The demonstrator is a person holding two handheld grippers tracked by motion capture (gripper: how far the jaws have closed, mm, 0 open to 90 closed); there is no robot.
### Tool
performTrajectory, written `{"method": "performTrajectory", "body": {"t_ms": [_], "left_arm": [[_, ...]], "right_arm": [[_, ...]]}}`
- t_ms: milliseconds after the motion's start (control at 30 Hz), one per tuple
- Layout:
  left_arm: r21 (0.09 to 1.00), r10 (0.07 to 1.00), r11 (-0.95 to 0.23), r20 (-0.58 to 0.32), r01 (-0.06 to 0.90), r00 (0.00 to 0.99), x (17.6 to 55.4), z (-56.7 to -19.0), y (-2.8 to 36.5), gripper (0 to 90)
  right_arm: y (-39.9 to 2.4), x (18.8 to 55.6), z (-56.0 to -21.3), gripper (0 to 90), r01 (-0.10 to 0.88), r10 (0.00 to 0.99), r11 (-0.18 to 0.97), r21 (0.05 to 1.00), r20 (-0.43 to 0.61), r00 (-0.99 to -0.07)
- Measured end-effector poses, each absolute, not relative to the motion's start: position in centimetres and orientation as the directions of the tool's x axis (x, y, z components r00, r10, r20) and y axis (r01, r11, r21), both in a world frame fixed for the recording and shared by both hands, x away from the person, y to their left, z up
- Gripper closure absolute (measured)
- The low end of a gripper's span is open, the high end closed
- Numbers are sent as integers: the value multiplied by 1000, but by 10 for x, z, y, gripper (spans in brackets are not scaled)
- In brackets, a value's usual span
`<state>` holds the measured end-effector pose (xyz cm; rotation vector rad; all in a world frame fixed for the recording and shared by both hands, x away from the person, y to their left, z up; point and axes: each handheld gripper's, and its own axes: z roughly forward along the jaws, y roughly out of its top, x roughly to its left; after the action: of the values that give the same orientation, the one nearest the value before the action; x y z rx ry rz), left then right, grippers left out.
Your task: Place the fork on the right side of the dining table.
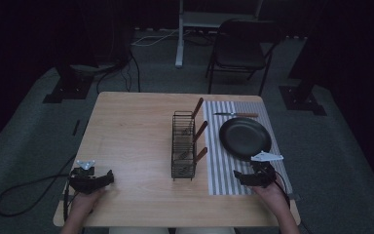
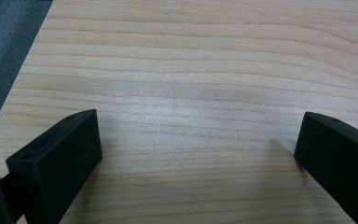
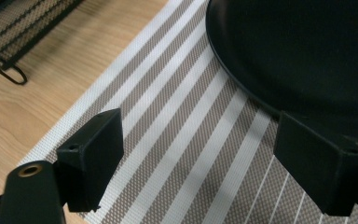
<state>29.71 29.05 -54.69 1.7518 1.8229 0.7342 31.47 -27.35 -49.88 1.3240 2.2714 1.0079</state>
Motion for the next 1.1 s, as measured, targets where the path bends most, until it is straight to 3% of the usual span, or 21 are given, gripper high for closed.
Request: {"method": "performTrajectory", "body": {"t_ms": [1100], "left_arm": [[685, 999, 21, 11, 728, -39, 297, -547, 291, 8]], "right_arm": [[-251, 369, -446, 180, 543, 821, 323, 775, 56, -569]]}}
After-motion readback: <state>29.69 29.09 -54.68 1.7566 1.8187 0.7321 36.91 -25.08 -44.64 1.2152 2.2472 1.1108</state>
